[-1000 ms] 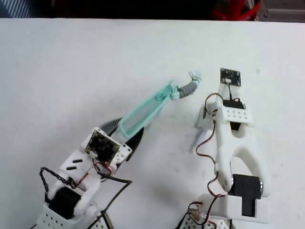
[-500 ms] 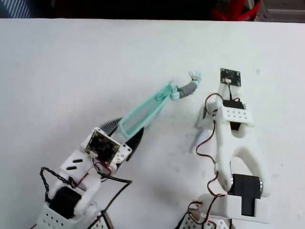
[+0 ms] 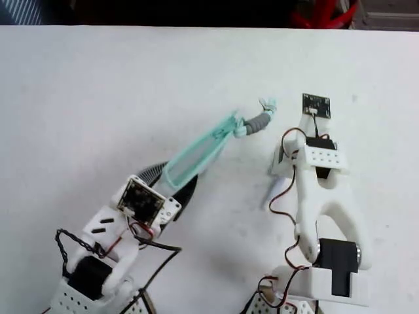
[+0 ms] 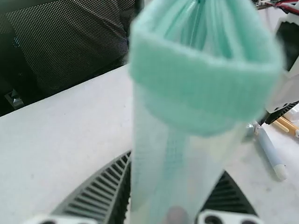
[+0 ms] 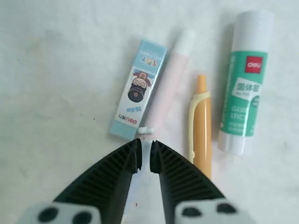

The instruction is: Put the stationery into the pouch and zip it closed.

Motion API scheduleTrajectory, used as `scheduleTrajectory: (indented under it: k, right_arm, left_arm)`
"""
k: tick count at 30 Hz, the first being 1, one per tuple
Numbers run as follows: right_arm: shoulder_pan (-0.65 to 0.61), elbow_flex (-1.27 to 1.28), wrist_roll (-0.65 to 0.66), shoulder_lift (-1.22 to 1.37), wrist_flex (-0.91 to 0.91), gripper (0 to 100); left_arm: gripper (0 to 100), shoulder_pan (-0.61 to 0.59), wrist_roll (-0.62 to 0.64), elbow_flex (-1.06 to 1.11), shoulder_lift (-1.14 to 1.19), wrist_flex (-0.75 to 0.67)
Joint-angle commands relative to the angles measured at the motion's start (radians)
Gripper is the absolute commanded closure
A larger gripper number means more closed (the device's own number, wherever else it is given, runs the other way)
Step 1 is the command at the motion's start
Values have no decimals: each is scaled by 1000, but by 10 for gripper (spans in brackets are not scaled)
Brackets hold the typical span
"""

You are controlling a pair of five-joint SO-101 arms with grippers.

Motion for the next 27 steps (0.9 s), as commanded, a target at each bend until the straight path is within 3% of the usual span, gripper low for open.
scheduleTrajectory:
  k: [1,11,19,27]
  right_arm:
    - [8,-17,-8,-44,7,953]
    - [8,-23,-9,-48,42,950]
    - [7,-23,-8,-45,42,738]
    - [4,-23,-8,-41,36,722]
  left_arm:
    - [809,4,-6,-5,-1,-21]
    - [809,4,-6,-5,-1,-21]
    - [809,4,-6,-5,-1,-21]
    - [809,2,-6,-5,-1,-21]
